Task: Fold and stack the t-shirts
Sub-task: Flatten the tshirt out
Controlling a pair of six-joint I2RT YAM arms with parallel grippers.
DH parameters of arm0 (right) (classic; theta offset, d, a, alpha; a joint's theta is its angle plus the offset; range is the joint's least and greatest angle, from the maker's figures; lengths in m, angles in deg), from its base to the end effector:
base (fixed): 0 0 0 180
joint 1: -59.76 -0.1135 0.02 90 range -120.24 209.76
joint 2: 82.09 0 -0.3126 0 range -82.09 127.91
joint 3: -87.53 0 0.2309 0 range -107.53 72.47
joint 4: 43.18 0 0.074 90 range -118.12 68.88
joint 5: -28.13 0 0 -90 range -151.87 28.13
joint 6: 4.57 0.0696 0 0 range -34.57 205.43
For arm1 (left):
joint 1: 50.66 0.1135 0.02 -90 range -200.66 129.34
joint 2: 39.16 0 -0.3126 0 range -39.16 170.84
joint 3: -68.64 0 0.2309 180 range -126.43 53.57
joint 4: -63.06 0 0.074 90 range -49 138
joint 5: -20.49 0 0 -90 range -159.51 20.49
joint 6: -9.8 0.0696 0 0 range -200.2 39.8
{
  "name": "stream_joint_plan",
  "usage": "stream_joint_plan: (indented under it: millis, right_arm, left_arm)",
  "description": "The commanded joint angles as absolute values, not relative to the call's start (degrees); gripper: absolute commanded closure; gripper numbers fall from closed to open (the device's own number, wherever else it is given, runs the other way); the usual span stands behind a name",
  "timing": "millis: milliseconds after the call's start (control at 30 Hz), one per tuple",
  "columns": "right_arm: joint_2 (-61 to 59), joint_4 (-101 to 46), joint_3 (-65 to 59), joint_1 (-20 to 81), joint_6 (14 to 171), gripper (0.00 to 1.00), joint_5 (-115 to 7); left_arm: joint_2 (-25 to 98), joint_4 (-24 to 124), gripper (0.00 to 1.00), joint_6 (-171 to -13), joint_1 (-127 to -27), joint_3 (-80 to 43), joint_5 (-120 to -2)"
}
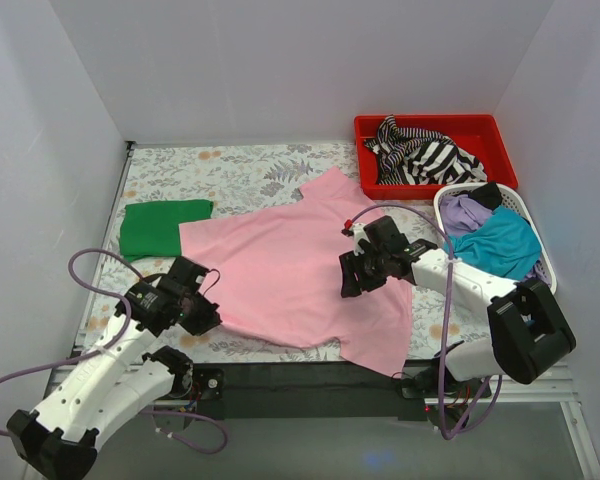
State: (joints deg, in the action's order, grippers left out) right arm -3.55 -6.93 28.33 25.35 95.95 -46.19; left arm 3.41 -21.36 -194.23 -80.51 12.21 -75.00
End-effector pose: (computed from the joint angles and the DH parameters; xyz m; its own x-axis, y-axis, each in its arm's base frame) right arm 0.2001 0.1599 0.2271 -0.7916 -0.3291 -0.5149 -0.5345 0.7812 0.3224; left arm 0.0568 -0.0249 0.2452 -0.0942 -0.9941 0.0531 -0.9375 0.0707 -0.3407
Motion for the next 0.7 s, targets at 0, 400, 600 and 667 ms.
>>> stream_joint_plan:
  millis: [0, 400, 600, 667]
  right_arm:
    - [-2.7, -7.7, 26.7, 25.4, 95.2, 0.41, -45.1]
    - [-2.2, -7.6, 26.2, 25.4, 95.3, 0.42, -45.1]
    - [-1.9, -7.4, 26.1, 25.4, 95.3, 0.42, -45.4]
    - [-1.8, -7.3, 25.9, 25.4, 95.2, 0.42, -45.8]
  left_arm:
    - [1.6, -25.7, 1.00, -197.9, -80.8, 9.8, -74.2]
    - [5.0, -30.6, 0.97, -194.8, -80.8, 0.7, -74.6]
    - [3.8, -28.7, 0.60, -194.5, -80.7, 1.0, -72.9]
    - [4.3, -29.2, 0.59, -194.5, -80.8, 0.0, -73.7]
